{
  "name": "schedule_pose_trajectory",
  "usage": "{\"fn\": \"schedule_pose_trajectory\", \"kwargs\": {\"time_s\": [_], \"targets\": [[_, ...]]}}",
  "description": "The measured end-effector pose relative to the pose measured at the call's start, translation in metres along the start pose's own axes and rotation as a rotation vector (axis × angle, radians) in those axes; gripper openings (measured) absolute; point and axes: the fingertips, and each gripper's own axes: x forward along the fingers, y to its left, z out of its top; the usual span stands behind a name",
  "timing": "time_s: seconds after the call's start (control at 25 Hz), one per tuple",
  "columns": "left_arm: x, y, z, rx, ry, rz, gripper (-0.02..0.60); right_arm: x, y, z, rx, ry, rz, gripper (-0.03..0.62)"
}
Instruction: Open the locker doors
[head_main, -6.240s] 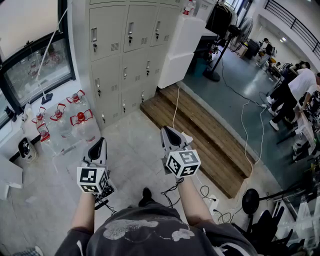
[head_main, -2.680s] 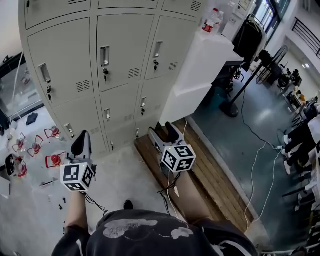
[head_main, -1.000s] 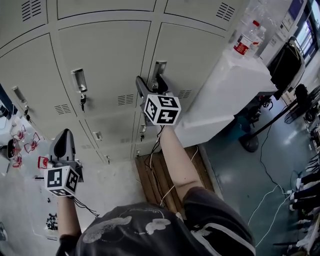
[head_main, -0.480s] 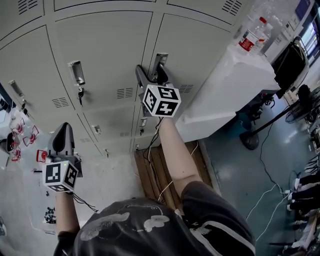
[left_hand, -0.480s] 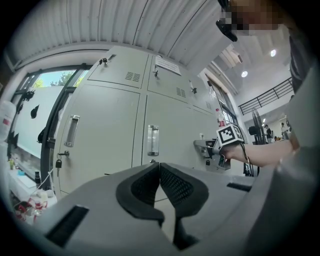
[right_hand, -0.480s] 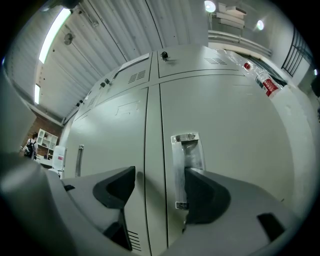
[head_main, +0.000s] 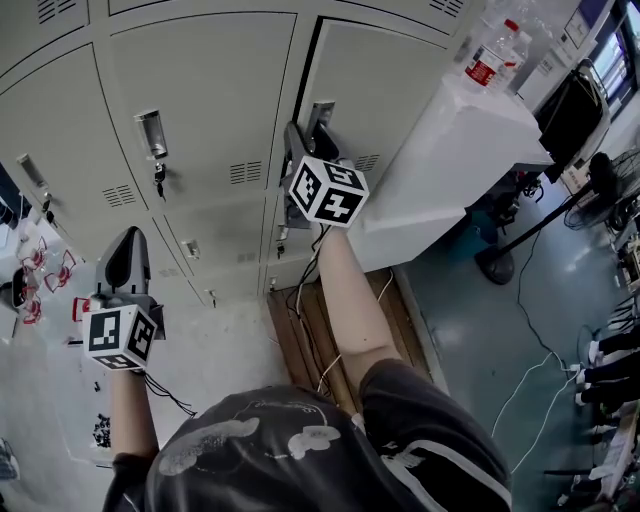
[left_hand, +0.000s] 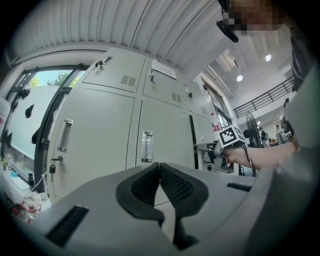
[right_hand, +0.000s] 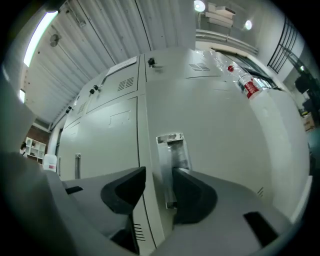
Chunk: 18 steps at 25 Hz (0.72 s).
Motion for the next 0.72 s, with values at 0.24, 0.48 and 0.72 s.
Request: {"fn": "schedule_pose_trajectory", "kwargs": {"time_s": [0.24,0.48,0.72], "targets": [[-0.004,-0.013,-0.003,-0.020,0.006,-0.042,0.009,-0.029,-0.007,0.004,-0.034,-0.012,-0.027,0.146],[-0.006,-0.037,-0.004,-0.022,0.013,-0.090,0.009,-0.060,-0.011,0.011,-0.070,-0.009,0.004,0.144],[-0.003,-0.063,-0.003,-0.034,0.005,-0.140,0.009,-0.094,-0.019,0.017,-0.145,-0.008,0.006,0.146]]}}
